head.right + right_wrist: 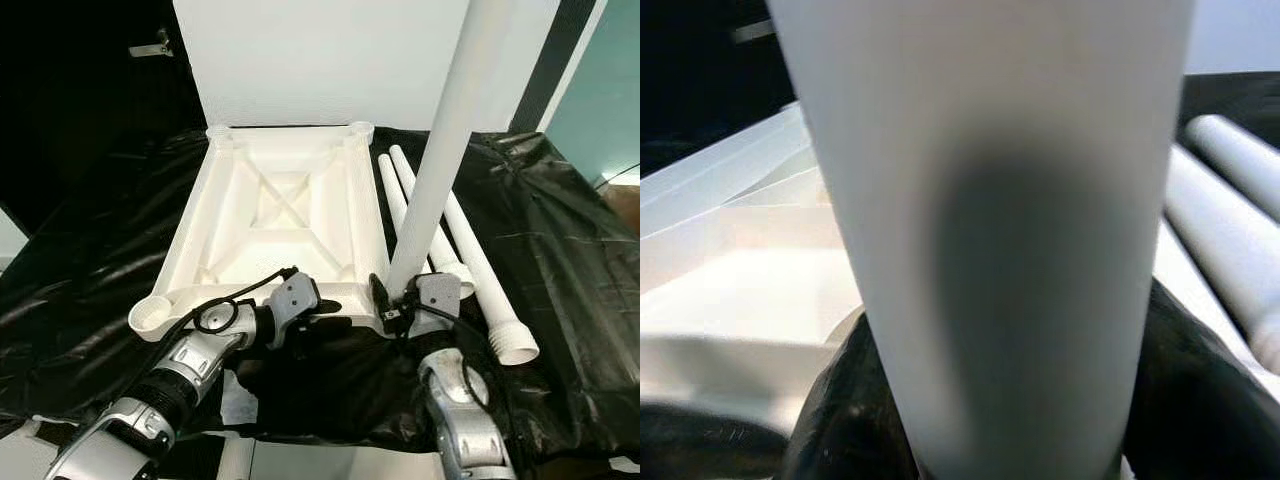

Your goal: Building children table

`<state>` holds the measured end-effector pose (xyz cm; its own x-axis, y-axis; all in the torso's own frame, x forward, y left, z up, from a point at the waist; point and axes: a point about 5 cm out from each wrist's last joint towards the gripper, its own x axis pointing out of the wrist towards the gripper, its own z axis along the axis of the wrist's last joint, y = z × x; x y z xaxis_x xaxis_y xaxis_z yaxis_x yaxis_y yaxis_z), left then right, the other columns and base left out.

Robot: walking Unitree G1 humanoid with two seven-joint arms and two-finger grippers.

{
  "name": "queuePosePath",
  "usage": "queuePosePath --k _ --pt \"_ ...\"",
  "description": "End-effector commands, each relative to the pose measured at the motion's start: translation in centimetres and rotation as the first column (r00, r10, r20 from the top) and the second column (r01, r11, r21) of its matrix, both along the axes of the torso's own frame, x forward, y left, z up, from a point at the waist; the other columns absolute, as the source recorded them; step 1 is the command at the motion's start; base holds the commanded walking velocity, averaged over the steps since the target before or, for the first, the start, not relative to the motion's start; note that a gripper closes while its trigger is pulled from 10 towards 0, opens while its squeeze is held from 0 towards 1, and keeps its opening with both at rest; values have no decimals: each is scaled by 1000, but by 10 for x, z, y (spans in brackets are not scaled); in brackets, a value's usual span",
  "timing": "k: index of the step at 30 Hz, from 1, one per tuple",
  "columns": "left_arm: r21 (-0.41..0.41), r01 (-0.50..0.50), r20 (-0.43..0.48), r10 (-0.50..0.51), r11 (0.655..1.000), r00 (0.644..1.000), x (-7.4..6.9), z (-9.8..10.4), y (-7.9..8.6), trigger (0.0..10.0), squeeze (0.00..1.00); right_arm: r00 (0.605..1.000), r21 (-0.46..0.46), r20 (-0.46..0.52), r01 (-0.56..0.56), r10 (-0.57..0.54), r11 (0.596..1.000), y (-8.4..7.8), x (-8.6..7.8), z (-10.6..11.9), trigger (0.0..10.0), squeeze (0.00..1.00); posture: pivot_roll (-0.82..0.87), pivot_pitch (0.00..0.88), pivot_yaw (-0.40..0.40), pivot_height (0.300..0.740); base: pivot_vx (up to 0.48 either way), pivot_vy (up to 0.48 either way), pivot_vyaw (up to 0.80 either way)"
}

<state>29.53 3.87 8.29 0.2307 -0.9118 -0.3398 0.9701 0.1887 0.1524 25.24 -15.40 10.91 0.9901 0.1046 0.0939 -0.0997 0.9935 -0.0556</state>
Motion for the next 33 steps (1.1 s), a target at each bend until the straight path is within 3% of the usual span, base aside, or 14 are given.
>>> queuePosePath --k 1,7,8,9,11,12,13,19,20,26,27,28,30,33 --pt "118 82 -167 -62 990 984 -21 -36 9 10000 0 992 -13 -83 93 -94 996 -8 -3 -17 0 0 -25 0 17 740 0 0 0" --pt "137 84 -174 -60 987 983 -22 -38 16 10000 0 993 50 -59 109 -106 993 7 8 -12 0 0 -21 0 28 740 0 0 0" --pt "136 84 -174 -60 987 983 -21 -38 16 10000 0 994 33 -50 102 -100 994 10 9 -10 6275 0 -19 0 27 740 0 0 0" --pt "136 84 -173 -60 987 983 -21 -37 16 10000 0 995 20 -40 95 -95 995 12 9 -9 10000 0 -18 0 26 740 0 0 0" --pt "135 83 -172 -59 987 983 -21 -37 15 10000 0 995 10 -35 94 -94 995 13 9 -9 10000 0 -21 0 25 740 0 0 0" --pt "135 82 -170 -58 987 984 -21 -37 15 10000 0 995 6 -29 93 -92 996 12 9 -8 10000 875 -22 0 24 740 0 0 0" --pt "135 81 -170 -57 988 984 -20 -37 14 10000 0 996 7 -25 88 -88 996 12 8 -7 10000 1000 -23 0 24 740 0 0 0" --pt "136 84 -172 -60 987 983 -22 -38 14 10000 0 1000 -22 7 -4 4 1000 12 9 -2 10000 1000 -32 0 25 740 0 0 0" --pt "138 84 -173 -60 987 983 -22 -38 14 10000 0 998 -45 26 -48 49 998 13 10 1 10000 0 -39 0 23 740 0 0 0" --pt "140 90 -170 -66 986 983 -21 -38 11 10000 0 966 -101 21 -254 257 962 17 10 6 10000 0 -51 0 12 740 0 0 0" --pt "137 93 -168 -69 986 983 -20 -38 9 10000 0 933 -161 5 -355 360 921 20 7 7 10000 0 -51 0 12 740 0 0 0" --pt "137 93 -168 -69 986 983 -20 -38 9 10000 0 933 -161 5 -355 360 921 20 7 7 10000 0 -51 0 12 740 0 0 0" --pt "137 94 -165 -70 986 984 -19 -37 8 10000 0 865 -208 -71 -501 497 840 15 1 7 10000 0 -61 0 7 740 0 0 0" --pt "138 93 -165 -70 986 984 -19 -37 8 10000 0 848 -213 -93 -530 523 821 12 0 7 10000 0 -61 0 7 740 0 0 0"
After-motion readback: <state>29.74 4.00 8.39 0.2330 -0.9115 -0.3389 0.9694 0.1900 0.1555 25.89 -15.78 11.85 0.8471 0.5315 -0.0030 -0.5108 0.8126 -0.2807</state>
